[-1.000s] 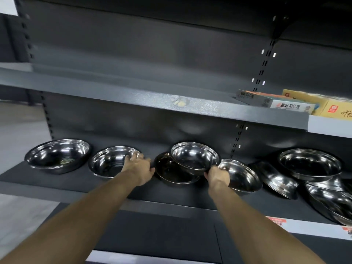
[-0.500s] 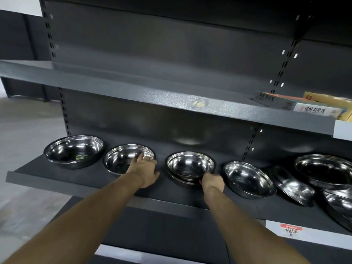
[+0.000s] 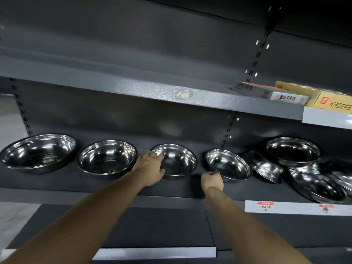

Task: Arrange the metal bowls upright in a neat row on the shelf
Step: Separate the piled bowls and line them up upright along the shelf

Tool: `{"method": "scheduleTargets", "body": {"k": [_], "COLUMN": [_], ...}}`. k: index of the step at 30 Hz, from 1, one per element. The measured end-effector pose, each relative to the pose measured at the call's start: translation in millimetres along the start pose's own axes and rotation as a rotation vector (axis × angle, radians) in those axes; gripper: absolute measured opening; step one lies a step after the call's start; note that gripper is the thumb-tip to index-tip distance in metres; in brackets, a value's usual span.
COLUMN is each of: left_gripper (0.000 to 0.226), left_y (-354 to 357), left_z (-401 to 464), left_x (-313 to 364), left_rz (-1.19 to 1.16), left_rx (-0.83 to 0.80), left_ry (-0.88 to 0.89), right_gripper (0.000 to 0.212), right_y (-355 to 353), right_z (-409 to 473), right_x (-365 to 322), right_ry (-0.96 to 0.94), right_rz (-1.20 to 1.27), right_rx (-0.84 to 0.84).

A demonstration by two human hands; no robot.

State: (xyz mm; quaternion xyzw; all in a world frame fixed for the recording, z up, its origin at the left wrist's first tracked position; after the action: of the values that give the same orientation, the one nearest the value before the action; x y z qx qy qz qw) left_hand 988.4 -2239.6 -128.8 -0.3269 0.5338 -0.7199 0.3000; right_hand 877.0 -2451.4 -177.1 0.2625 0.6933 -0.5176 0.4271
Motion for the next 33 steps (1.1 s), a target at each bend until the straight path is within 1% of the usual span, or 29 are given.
{"method": "scheduleTargets", "body": {"k": [4, 8, 13, 15, 17, 20, 24, 26, 31, 33], "left_gripper": [0.061, 0.057, 0.059, 0.059, 0.060, 0.062, 0.063, 0.064, 0.064, 0.063], "left_y": [14, 25, 38, 43, 49, 59, 73, 77, 77, 75], "left_z": [11, 19, 28, 33, 38, 43, 44, 44, 41, 39], "left_x": [36, 76, 120, 134, 148, 169, 189, 195, 197, 197], "left_rz": [-0.013, -0.004, 0.018, 0.025, 0.028, 0.040, 0.071, 0.074, 0.091, 0.109], "left_rx": [-0.029, -0.055, -0.067, -0.067, -0.078, -0.087, -0.091, -0.102, -0.111, -0.113], "left_ry": [0.089, 0.145, 0.199, 0.203, 0.194, 0.166, 0.118, 0.077, -0.024, -0.039], "right_gripper": [0.034, 0.034, 0.022, 0.016, 0.016, 0.025, 0.048, 0.047, 0.026, 0.023], "right_y": [-31, -63, -87, -89, -89, -91, -89, -85, -77, -76], "right_z": [14, 32, 65, 77, 90, 110, 134, 142, 151, 152], "right_x": [23, 44, 55, 60, 65, 72, 73, 72, 71, 71], "right_ry": [0.046, 0.104, 0.137, 0.142, 0.159, 0.186, 0.217, 0.218, 0.239, 0.262], "right_rz": [-0.041, -0.028, 0.085, 0.118, 0.137, 0.180, 0.192, 0.195, 0.229, 0.269], "right_rx": [0.066, 0.085, 0.092, 0.067, 0.027, -0.035, -0.098, -0.144, -0.231, -0.236]}}
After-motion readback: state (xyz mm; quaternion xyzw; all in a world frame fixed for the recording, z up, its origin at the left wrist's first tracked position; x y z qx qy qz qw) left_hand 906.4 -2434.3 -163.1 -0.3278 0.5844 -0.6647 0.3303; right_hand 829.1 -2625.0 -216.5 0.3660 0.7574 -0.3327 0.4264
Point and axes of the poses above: each hand's wrist, its own z-axis towards the middle knuckle, its own y-axis out of the palm, x = y × z, the point moved 6 cm from there along z, towards the middle knuckle, and after that the axes turned 11 degrees about x, right-handed, at the moved point
